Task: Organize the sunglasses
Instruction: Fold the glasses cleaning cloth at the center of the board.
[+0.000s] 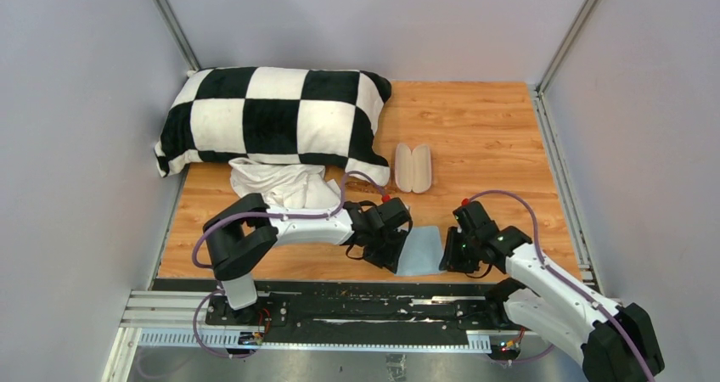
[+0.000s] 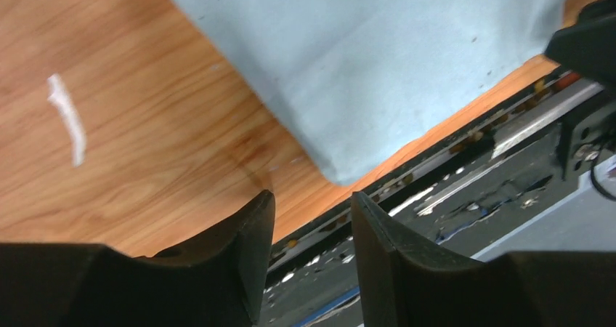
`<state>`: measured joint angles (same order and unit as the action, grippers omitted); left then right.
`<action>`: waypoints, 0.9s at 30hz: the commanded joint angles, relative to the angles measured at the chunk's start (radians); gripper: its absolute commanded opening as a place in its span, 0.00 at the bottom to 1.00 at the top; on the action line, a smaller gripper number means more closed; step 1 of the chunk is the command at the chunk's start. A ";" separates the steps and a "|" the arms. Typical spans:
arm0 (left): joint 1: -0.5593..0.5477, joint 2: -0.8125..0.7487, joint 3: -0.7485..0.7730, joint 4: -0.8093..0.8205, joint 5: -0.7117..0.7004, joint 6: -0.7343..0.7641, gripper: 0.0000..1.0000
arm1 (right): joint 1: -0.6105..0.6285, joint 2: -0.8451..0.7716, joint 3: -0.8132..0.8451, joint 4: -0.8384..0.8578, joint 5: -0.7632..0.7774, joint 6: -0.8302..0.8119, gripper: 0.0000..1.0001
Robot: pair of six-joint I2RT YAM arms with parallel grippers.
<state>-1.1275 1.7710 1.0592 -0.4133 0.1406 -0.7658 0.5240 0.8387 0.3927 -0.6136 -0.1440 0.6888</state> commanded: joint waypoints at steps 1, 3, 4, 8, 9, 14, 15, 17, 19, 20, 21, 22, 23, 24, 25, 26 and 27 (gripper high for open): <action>-0.001 -0.085 0.031 -0.145 -0.088 0.038 0.48 | 0.014 -0.001 0.079 -0.093 0.074 -0.019 0.33; 0.008 -0.118 0.039 -0.169 -0.130 0.054 0.48 | 0.013 0.002 0.115 -0.104 0.131 -0.031 0.36; 0.018 -0.133 0.043 -0.169 -0.138 0.057 0.48 | 0.012 0.005 0.129 -0.103 0.180 -0.034 0.38; 0.072 -0.163 0.060 -0.120 -0.170 0.067 0.48 | -0.004 0.036 0.191 -0.052 0.268 -0.063 0.39; 0.081 -0.158 0.073 -0.108 -0.190 0.074 0.48 | -0.016 0.056 0.202 -0.021 0.258 -0.083 0.39; 0.116 -0.082 0.135 -0.080 -0.238 0.127 0.52 | -0.089 0.242 0.269 0.086 0.143 -0.170 0.29; 0.122 -0.069 0.136 -0.061 -0.233 0.133 0.52 | -0.095 0.289 0.291 0.094 0.111 -0.187 0.29; 0.142 -0.032 0.135 -0.027 -0.207 0.134 0.52 | -0.100 0.340 0.317 0.100 0.085 -0.210 0.30; 0.163 0.000 0.132 -0.007 -0.175 0.122 0.49 | -0.106 0.369 0.327 0.112 0.064 -0.219 0.32; 0.170 0.011 0.122 0.014 -0.168 0.113 0.47 | -0.109 0.377 0.329 0.118 0.058 -0.224 0.33; 0.175 0.022 0.113 0.040 -0.155 0.107 0.45 | -0.110 0.381 0.330 0.122 0.057 -0.226 0.34; 0.176 0.033 0.108 0.058 -0.147 0.102 0.44 | -0.115 0.382 0.329 0.124 0.055 -0.228 0.35; 0.176 0.046 0.108 0.069 -0.125 0.098 0.43 | -0.117 0.383 0.328 0.124 0.054 -0.230 0.36; 0.176 0.060 0.110 0.076 -0.113 0.092 0.43 | -0.121 0.382 0.328 0.124 0.054 -0.231 0.37; 0.176 0.075 0.114 0.080 -0.106 0.086 0.42 | -0.124 0.382 0.326 0.125 0.054 -0.233 0.38; 0.176 0.088 0.116 0.086 -0.099 0.083 0.41 | -0.128 0.382 0.324 0.125 0.054 -0.234 0.38; 0.176 0.101 0.117 0.090 -0.094 0.078 0.40 | -0.132 0.382 0.322 0.125 0.053 -0.233 0.38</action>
<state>-0.9482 1.8297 1.1778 -0.3855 -0.0010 -0.6682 0.4175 1.2209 0.6979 -0.4889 -0.0719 0.4816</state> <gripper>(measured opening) 0.415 0.375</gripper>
